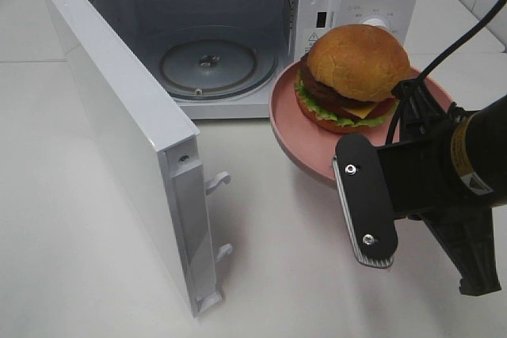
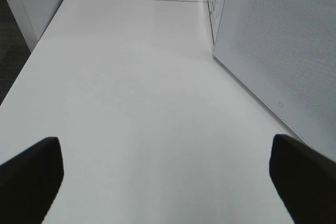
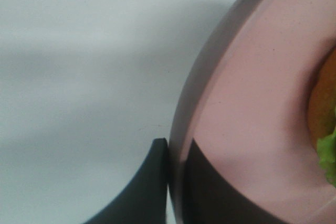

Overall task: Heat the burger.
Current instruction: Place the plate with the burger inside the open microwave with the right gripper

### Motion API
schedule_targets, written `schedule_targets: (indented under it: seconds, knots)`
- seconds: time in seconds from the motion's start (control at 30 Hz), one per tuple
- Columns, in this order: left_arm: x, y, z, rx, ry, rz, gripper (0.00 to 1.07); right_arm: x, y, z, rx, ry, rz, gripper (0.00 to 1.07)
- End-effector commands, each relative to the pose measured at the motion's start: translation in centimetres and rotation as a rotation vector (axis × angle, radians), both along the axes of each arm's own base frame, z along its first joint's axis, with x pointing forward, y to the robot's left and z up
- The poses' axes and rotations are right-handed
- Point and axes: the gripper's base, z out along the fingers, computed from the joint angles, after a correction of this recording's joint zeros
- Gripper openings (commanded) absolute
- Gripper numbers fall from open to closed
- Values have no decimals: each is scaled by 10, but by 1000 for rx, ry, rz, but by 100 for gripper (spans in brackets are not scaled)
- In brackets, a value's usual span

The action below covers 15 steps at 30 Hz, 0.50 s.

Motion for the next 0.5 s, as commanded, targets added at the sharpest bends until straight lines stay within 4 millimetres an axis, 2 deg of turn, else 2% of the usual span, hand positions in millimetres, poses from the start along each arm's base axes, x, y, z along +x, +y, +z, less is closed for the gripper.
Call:
schedule_targets:
  seconds: [0.03,0.5]
  knots:
    - [-2,-1,0,-10,-21,-4,102,4,5,2,-19,-48,114,0]
    - [-2,-1,0,-10,-21,-4,102,11,24,-17,19,-32,236,0]
